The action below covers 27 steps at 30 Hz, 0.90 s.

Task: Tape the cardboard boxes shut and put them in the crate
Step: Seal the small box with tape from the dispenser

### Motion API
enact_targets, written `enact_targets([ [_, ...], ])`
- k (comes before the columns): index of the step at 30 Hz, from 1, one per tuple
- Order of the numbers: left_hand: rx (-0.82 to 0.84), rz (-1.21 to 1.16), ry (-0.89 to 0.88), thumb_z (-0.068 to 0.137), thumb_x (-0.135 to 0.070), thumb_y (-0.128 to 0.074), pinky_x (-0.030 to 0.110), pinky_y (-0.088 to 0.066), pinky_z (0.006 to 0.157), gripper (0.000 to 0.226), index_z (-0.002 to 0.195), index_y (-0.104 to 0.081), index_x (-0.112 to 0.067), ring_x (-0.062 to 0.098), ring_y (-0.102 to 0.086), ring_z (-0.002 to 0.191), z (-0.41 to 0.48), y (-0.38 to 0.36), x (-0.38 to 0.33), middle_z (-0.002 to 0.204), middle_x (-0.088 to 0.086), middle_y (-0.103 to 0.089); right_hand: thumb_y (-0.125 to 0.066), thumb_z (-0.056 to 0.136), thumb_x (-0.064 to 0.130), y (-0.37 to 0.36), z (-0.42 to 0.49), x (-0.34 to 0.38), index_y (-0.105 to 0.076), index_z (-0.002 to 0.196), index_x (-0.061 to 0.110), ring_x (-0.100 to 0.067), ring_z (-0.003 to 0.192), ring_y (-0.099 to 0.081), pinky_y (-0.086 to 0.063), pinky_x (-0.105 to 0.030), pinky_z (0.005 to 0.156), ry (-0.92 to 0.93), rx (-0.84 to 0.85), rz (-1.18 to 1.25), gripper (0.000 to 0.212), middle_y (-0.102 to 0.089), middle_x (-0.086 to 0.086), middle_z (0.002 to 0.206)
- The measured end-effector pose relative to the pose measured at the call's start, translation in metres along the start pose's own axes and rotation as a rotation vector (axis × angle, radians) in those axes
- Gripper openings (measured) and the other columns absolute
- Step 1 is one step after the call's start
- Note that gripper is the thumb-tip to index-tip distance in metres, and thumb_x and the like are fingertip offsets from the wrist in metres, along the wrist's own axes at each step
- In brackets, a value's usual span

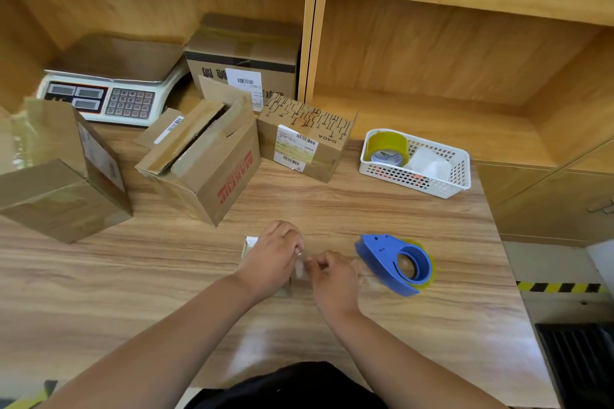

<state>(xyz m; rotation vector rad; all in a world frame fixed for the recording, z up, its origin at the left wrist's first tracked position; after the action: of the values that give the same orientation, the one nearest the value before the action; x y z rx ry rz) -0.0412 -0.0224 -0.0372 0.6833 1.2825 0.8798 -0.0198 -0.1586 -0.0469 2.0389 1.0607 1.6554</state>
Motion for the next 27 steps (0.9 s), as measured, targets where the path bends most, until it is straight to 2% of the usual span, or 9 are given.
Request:
enact_targets([
  [2,0.057,0.133,-0.094,0.079,-0.017,-0.038,0.028,-0.035,0.089,0.024,0.088,-0.060,-0.014,0.013,-0.044,0.094,-0.003,0.003,-0.001,0.093,0.002,-0.060,-0.058,0.089,0.042,0.003,-0.001,0.003,-0.048,0.063,0.033,-0.012,0.094,-0.043,-0.021,-0.031,0.077,-0.042,-0.045,-0.080,0.030,-0.059,0.015,0.078],
  [4,0.108,0.358,-0.122,0.081,-0.025,-0.038,0.036,-0.033,0.097,0.037,0.104,-0.063,-0.012,0.019,-0.055,0.104,-0.009,0.005,0.001,0.100,0.003,-0.064,-0.058,0.090,0.039,0.003,-0.001,0.006,-0.049,0.065,0.032,-0.011,0.093,-0.038,-0.018,-0.029,0.076,-0.060,-0.065,-0.111,0.027,-0.059,0.014,0.084],
  [6,0.105,0.472,-0.016,0.087,-0.032,-0.033,0.041,-0.027,0.104,0.051,0.122,-0.058,-0.004,0.024,-0.059,0.112,-0.015,0.009,0.008,0.110,0.008,-0.066,-0.056,0.091,0.037,0.000,-0.002,0.008,-0.046,0.062,0.031,-0.013,0.095,-0.038,-0.019,-0.030,0.077,-0.080,-0.054,-0.124,0.031,-0.059,0.013,0.085],
  [8,0.132,0.480,0.089,0.092,-0.035,-0.029,0.042,-0.020,0.108,0.056,0.130,-0.053,-0.003,0.025,-0.054,0.123,-0.021,0.012,0.016,0.121,0.009,-0.064,-0.054,0.092,0.035,-0.004,-0.003,0.009,-0.043,0.061,0.030,-0.013,0.096,-0.034,-0.020,-0.031,0.079,-0.091,-0.054,-0.121,0.033,-0.058,0.012,0.086],
  [13,0.138,0.493,0.100,0.096,-0.036,-0.025,0.042,-0.016,0.109,0.055,0.131,-0.054,-0.005,0.025,-0.042,0.134,-0.023,0.011,0.019,0.133,0.005,-0.057,-0.052,0.093,0.035,-0.013,-0.001,0.008,-0.050,0.070,0.028,-0.017,0.102,-0.035,-0.032,-0.035,0.091,-0.159,-0.034,-0.107,0.024,-0.053,0.007,0.097],
  [17,0.115,0.505,0.075,0.095,-0.036,-0.027,0.043,-0.019,0.108,0.054,0.130,-0.055,-0.005,0.025,-0.042,0.134,-0.023,0.010,0.020,0.132,0.006,-0.057,-0.051,0.093,0.038,-0.020,0.000,0.011,-0.054,0.077,0.028,-0.020,0.112,-0.033,-0.027,-0.033,0.090,-0.264,0.023,-0.098,0.020,-0.044,0.007,0.101],
  [22,0.116,0.508,0.083,0.100,-0.037,-0.018,0.044,-0.020,0.108,0.058,0.128,-0.057,-0.004,0.026,-0.043,0.133,-0.022,0.010,0.021,0.131,0.007,-0.059,-0.054,0.091,0.038,-0.025,-0.001,0.014,-0.056,0.082,0.029,-0.022,0.119,-0.036,-0.029,-0.035,0.096,-0.310,0.012,-0.076,0.013,-0.051,0.003,0.118],
  [24,0.124,0.508,0.096,0.101,-0.038,-0.010,0.045,-0.020,0.107,0.064,0.128,-0.057,-0.004,0.026,-0.043,0.133,-0.022,0.011,0.021,0.131,0.007,-0.059,-0.058,0.089,0.031,-0.022,-0.003,0.011,-0.056,0.097,0.023,-0.022,0.119,-0.038,-0.033,-0.035,0.098,-0.273,-0.030,-0.068,0.011,-0.051,0.001,0.121],
  [27,0.110,0.510,0.091,0.098,-0.037,-0.022,0.044,-0.020,0.107,0.057,0.127,-0.058,-0.003,0.026,-0.043,0.133,-0.023,0.009,0.021,0.130,0.007,-0.059,-0.048,0.096,0.016,-0.020,-0.013,0.012,-0.043,0.136,0.010,-0.017,0.130,-0.040,-0.032,-0.029,0.108,-0.197,-0.006,0.189,0.041,-0.045,-0.003,0.141],
])
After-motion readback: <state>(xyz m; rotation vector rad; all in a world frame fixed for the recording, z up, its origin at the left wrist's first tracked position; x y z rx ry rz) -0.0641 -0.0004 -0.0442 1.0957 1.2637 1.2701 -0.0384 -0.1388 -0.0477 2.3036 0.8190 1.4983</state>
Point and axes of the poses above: each hand's wrist, its own z-axis towards the middle knuckle, its own y-axis out of the back of the hand, x = y × z, the point moved 3 cm from there along z, towards the middle knuckle
